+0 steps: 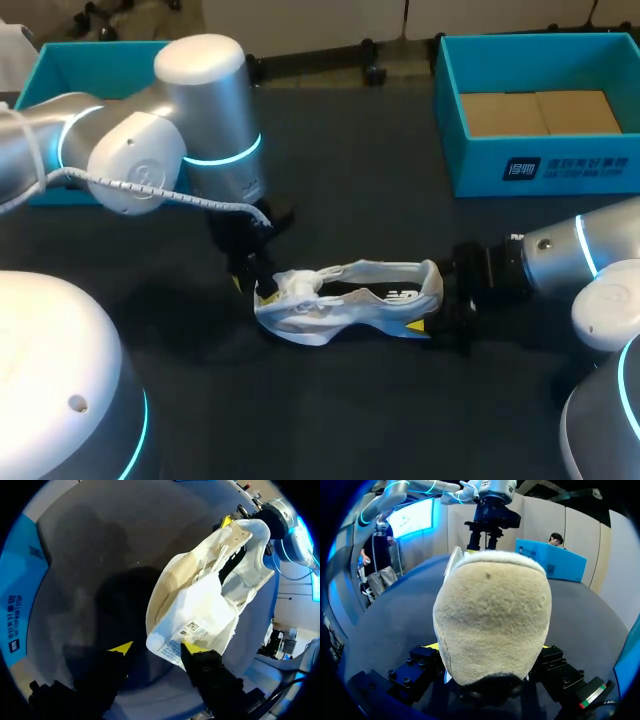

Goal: Take the shoe out of the shoebox, open the shoe tongue, remove and reinsert the insole, then place the shoe into the shoebox

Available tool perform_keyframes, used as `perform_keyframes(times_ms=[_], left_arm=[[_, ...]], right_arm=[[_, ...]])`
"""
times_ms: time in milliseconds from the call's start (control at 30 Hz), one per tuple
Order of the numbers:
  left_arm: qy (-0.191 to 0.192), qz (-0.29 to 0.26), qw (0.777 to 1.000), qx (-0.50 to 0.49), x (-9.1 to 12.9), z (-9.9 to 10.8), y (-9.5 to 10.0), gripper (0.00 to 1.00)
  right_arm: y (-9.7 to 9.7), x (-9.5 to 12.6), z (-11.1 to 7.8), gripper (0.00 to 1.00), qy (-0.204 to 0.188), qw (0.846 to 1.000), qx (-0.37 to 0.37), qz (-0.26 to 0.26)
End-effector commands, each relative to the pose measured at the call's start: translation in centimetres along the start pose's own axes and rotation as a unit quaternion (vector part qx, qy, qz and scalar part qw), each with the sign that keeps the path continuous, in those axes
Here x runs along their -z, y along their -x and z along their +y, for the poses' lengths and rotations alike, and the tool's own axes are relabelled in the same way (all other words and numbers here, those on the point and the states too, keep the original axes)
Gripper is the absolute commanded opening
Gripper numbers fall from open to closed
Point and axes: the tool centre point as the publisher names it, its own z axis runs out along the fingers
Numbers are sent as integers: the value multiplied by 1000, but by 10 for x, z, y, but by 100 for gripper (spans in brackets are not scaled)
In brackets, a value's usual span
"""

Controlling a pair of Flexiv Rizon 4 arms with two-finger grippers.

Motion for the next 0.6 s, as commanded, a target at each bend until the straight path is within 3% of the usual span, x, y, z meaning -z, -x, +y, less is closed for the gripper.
perform_keyframes(times_ms=[33, 100, 600], left_arm=[[-15, 3, 1000, -7, 12, 5, -3, 82], [-21, -1, 1000, -21, 16, 0, -6, 93], [-75, -27, 980, -185, 61, -30, -33, 89]], right_arm=[[0, 0, 0, 0, -2, 1000, 0, -1], [0, 0, 0, 0, -2, 1000, 0, -1], [0, 0, 0, 0, -2, 1000, 0, -1]])
